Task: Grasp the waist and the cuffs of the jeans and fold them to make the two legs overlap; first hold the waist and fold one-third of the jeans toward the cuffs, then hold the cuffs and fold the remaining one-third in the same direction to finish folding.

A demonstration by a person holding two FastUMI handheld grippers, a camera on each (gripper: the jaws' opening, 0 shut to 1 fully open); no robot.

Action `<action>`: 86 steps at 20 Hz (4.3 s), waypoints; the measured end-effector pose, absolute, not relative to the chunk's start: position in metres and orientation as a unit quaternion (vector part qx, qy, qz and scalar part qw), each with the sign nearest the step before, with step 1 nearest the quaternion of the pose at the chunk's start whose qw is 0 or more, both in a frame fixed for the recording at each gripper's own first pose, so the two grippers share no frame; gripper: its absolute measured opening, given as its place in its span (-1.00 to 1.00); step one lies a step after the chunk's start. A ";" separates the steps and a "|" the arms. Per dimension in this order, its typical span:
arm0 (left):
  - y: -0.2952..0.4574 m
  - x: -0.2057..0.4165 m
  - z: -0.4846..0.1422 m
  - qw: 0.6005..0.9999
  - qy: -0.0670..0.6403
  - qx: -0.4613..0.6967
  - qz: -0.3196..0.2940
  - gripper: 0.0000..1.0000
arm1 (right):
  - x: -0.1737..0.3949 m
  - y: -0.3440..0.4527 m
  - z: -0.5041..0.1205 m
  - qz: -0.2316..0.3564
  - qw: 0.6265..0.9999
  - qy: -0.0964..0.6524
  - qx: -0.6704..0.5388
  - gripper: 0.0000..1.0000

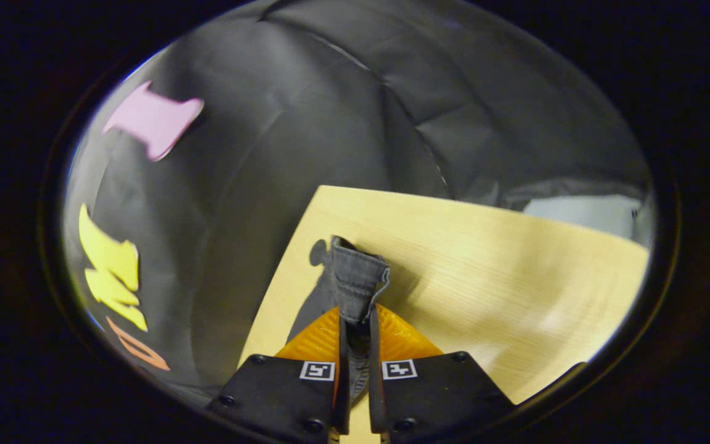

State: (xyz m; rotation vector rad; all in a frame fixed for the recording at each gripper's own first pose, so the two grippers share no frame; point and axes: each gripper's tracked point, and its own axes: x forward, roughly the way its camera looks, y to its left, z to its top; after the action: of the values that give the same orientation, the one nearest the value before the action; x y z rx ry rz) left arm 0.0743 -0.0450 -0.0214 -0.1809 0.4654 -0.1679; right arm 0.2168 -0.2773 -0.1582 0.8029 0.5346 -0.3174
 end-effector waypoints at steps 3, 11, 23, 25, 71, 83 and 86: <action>-0.040 0.072 -0.027 0.963 0.238 -0.100 -0.075 0.97 | 0.221 -0.251 -0.135 -0.117 0.922 0.241 0.280 -0.74; -0.015 0.059 -0.032 0.962 0.246 -0.111 -0.044 0.97 | 0.218 -0.175 -0.113 -0.016 0.975 0.210 0.068 -0.80; 0.020 0.043 -0.040 0.959 0.257 -0.121 0.002 0.97 | 0.221 -0.149 -0.125 0.099 0.968 0.226 -0.033 -0.74; 0.024 0.040 -0.040 0.959 0.257 -0.123 0.009 0.97 | 0.220 -0.148 -0.124 0.119 0.966 0.228 -0.040 -0.74; 0.249 0.127 -0.221 0.796 0.264 -0.506 0.204 0.96 | 0.177 -0.348 0.140 0.089 0.994 0.060 -0.034 0.62; 0.274 0.179 -0.224 0.757 0.183 -0.595 0.200 0.83 | 0.157 -0.432 0.152 -0.002 0.998 0.049 -0.043 0.62; 0.274 0.197 -0.223 0.757 0.178 -0.599 0.191 0.83 | 0.154 -0.439 0.149 -0.009 0.997 0.054 -0.052 0.62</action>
State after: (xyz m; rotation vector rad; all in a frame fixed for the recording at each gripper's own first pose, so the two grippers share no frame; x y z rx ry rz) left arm 0.1975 0.2745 -0.2231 -1.3064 0.3884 0.4172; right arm 0.1544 -0.4394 0.1494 -0.1043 0.1089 -0.0185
